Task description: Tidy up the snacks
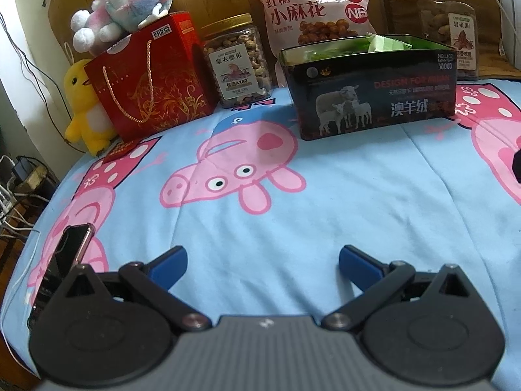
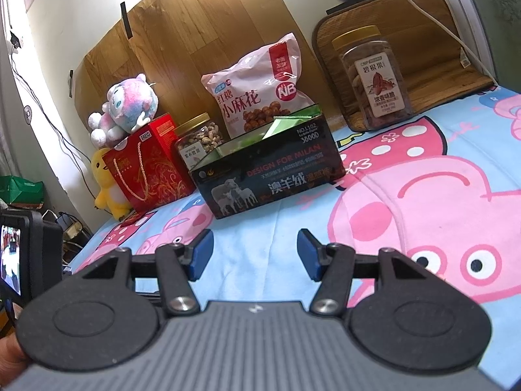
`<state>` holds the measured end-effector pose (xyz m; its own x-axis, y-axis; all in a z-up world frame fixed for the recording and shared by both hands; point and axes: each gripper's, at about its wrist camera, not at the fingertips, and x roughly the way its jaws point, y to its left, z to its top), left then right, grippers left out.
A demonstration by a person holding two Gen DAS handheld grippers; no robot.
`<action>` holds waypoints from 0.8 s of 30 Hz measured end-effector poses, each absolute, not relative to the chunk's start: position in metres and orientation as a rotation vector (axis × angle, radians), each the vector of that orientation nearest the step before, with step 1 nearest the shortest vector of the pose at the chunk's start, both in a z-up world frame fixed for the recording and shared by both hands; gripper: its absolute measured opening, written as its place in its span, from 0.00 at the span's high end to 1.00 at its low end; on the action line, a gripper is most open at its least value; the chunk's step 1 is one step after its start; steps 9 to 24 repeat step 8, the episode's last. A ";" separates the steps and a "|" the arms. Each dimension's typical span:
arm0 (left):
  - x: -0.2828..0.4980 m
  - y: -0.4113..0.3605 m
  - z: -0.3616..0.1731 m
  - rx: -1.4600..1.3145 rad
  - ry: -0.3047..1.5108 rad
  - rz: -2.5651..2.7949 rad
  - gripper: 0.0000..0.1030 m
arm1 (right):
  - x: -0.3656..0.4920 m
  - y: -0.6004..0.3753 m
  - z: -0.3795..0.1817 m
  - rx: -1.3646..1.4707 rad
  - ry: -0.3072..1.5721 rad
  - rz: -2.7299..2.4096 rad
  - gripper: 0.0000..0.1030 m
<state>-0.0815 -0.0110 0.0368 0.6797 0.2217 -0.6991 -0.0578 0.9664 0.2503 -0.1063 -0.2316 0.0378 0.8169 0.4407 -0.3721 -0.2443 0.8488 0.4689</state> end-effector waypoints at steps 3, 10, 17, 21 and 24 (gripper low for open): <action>-0.081 -0.010 0.037 0.202 0.817 0.150 0.00 | -0.106 -0.232 0.038 0.419 0.492 0.376 0.42; -0.083 -0.013 0.039 0.180 0.813 0.092 0.00 | -0.107 -0.232 0.037 0.417 0.493 0.375 0.42; -0.083 -0.013 0.039 0.180 0.813 0.092 0.00 | -0.107 -0.232 0.037 0.417 0.493 0.375 0.42; -0.083 -0.013 0.039 0.180 0.813 0.092 0.00 | -0.107 -0.232 0.037 0.417 0.493 0.375 0.42; -0.083 -0.013 0.039 0.180 0.813 0.092 0.00 | -0.107 -0.232 0.037 0.417 0.493 0.375 0.42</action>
